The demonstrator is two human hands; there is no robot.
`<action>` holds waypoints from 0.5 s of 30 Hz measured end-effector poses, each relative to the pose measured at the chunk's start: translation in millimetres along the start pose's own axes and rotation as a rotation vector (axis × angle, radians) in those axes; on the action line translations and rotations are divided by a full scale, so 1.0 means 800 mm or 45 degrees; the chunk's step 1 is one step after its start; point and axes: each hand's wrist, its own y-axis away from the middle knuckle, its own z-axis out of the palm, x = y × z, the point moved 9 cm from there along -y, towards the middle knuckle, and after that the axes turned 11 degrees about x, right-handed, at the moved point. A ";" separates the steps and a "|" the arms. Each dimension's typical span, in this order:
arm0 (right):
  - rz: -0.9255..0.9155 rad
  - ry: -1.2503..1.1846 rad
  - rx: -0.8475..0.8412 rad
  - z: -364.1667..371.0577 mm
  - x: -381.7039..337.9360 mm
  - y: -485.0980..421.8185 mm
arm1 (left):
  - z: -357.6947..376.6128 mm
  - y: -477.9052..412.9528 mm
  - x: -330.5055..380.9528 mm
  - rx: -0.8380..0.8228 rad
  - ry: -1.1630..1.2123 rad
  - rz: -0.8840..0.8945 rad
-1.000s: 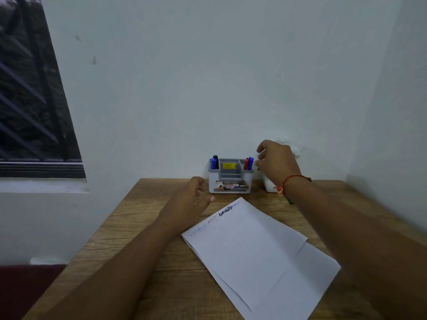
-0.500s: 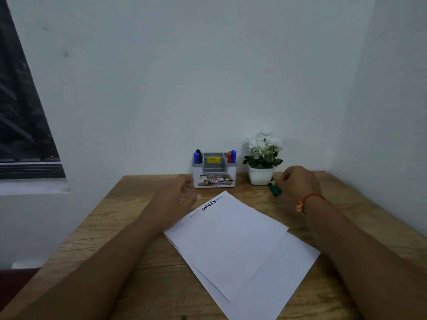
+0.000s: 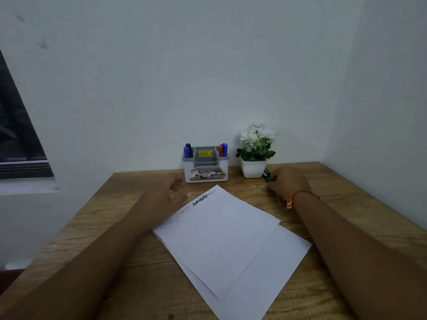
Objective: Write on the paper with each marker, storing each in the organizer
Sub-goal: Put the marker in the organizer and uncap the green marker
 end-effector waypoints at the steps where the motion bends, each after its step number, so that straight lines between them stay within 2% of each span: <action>1: 0.009 0.015 0.006 0.000 0.003 0.000 | 0.000 0.000 0.000 -0.002 0.001 -0.001; 15: 0.071 0.176 0.045 -0.018 0.017 0.011 | 0.004 0.001 0.001 -0.039 -0.014 -0.035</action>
